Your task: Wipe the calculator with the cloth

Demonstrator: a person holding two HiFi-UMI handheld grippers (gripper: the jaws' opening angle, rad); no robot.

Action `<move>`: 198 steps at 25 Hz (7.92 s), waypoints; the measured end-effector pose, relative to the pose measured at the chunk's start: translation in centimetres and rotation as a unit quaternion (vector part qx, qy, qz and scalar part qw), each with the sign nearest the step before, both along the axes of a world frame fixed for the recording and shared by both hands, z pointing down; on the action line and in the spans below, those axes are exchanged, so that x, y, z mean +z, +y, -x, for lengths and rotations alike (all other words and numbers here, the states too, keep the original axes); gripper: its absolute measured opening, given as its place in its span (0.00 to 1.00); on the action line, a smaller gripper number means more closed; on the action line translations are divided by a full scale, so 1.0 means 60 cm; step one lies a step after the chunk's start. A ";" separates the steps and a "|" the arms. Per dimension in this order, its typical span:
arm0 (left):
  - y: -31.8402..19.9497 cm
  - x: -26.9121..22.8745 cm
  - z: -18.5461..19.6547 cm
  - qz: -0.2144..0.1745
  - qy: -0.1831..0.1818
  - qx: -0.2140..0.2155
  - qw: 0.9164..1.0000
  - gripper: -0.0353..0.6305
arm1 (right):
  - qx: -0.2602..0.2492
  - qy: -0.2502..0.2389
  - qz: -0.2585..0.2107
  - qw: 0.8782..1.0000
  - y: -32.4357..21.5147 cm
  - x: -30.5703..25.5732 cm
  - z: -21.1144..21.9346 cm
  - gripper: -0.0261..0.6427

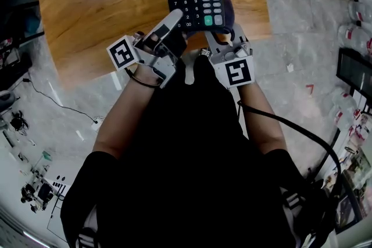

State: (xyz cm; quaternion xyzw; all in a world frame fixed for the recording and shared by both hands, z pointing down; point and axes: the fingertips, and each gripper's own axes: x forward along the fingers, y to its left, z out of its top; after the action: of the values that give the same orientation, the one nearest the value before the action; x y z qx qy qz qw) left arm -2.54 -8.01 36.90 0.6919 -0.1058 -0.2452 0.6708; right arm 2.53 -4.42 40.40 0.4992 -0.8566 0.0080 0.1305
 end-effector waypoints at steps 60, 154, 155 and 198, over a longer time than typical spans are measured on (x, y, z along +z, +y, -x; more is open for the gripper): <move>0.051 -0.008 -0.016 0.030 0.049 0.118 0.991 0.16 | -0.090 0.135 -0.132 0.978 0.019 -0.051 -0.063 0.13; 0.003 0.286 -0.027 0.069 -0.141 0.064 0.986 0.16 | 0.093 0.050 0.298 0.949 -0.014 0.156 -0.218 0.13; 0.004 0.289 -0.027 0.067 -0.147 0.063 0.985 0.16 | 0.099 0.037 0.328 0.939 -0.014 0.170 -0.223 0.13; -0.019 0.075 -0.011 -0.255 -0.551 0.075 0.791 0.15 | 0.134 0.037 0.278 0.950 -0.038 0.002 -0.119 0.10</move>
State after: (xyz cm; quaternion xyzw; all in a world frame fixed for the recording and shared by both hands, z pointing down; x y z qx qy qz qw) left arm -1.89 -9.16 41.40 0.8614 -0.3384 0.2106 0.3147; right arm 9.65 -6.68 40.55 0.5530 -0.7404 0.2451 0.2933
